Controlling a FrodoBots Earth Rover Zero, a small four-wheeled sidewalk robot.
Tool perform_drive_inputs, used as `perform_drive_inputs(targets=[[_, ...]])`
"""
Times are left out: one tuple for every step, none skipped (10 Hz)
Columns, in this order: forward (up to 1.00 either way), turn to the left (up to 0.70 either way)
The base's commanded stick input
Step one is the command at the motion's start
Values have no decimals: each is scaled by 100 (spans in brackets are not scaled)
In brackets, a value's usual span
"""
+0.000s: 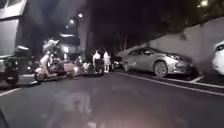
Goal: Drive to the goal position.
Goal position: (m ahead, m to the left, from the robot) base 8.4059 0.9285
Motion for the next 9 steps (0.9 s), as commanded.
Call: perform_drive_inputs(targets=[[70,14],[70,14],[70,14],[70,0],[70,0],[70,0],[70,0],[70,0],[70,0]])
